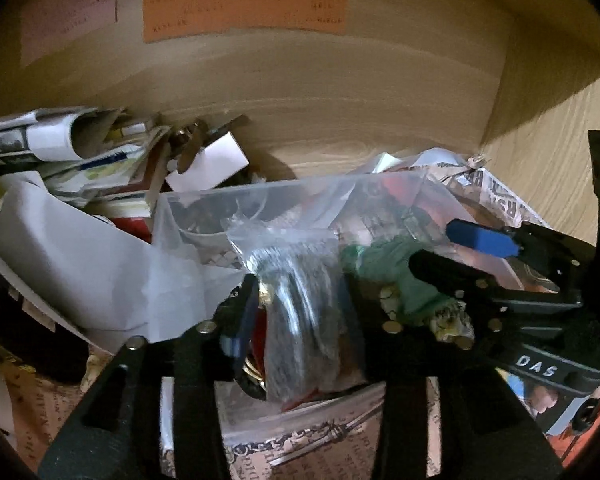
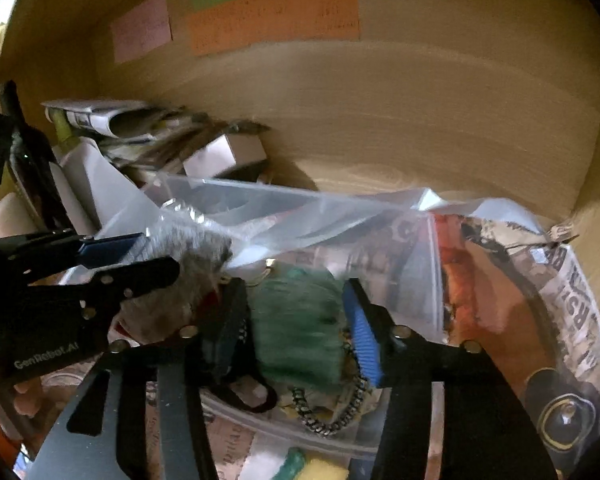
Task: Organize soft objects
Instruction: 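Lower the knit bag and glove into the clear box and open both grippers, then grasp the yellow sponge with the right gripper while the left gripper grasps the white drawstring pouch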
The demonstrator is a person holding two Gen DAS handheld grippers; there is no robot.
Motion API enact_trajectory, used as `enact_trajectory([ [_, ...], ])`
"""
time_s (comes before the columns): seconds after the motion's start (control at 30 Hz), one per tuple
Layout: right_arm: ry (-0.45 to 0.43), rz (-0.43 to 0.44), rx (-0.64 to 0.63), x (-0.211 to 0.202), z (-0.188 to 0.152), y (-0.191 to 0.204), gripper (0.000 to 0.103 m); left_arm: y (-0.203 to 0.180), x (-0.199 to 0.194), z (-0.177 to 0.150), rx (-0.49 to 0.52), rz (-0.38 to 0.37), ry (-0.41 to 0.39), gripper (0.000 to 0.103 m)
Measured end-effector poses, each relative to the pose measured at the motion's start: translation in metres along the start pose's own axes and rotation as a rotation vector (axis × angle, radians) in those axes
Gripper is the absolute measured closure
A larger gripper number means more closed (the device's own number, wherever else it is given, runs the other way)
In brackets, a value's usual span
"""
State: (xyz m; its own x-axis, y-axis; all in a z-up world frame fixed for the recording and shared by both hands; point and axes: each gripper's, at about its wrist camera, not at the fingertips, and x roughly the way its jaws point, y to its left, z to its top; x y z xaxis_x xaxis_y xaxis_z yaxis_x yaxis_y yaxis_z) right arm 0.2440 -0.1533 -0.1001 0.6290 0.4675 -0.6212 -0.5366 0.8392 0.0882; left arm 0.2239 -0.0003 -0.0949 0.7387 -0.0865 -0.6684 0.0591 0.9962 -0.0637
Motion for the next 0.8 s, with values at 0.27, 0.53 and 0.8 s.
enact_trajectory([
  [0.27,-0.082,-0.001,-0.021,-0.037,0.006,0.007,0.046,0.0,-0.047,-0.002,0.005,0.01,-0.113,0.036],
  [0.53,-0.153,-0.03,-0.042,-0.071,-0.009,0.016,0.027,0.002,-0.084,-0.015,0.012,0.029,-0.204,0.005],
  [0.8,-0.087,-0.072,0.036,-0.072,-0.045,-0.001,0.026,0.006,-0.083,-0.043,0.01,0.022,-0.148,0.002],
])
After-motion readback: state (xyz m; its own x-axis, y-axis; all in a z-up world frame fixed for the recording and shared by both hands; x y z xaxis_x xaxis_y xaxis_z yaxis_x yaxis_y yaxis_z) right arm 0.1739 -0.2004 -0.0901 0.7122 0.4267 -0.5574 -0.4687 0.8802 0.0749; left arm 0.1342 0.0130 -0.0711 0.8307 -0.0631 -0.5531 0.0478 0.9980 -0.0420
